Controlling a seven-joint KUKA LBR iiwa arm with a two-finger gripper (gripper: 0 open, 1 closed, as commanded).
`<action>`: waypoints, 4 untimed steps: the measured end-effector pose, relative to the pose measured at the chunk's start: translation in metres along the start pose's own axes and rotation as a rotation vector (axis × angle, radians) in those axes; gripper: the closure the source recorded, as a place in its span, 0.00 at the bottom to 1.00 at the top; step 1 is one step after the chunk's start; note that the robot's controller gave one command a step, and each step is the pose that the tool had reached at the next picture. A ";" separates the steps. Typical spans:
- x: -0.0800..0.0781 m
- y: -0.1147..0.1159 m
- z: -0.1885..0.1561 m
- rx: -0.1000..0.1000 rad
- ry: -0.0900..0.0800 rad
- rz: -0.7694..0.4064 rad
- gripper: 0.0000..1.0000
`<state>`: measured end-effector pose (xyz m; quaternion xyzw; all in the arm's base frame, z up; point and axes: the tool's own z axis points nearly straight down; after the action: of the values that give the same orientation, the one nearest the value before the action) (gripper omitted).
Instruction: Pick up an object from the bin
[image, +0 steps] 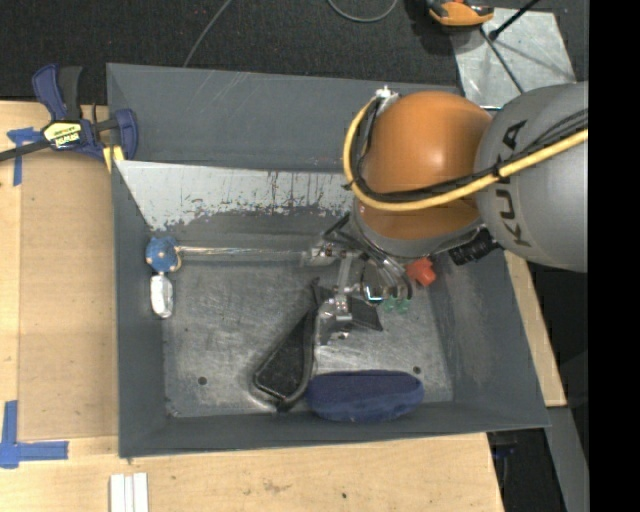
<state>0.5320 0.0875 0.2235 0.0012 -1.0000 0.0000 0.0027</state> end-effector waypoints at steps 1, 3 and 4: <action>0.028 -0.047 0.141 -0.006 -0.026 0.042 0.00; 0.013 -0.002 0.145 0.001 -0.028 -0.546 0.00; 0.012 -0.001 0.143 0.001 -0.031 -0.544 1.00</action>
Offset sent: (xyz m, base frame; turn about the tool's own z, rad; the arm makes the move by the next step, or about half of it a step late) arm -0.0360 -0.0482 -0.1460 0.0367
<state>0.5194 0.0862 0.0804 0.2697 -0.9629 -0.0002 -0.0129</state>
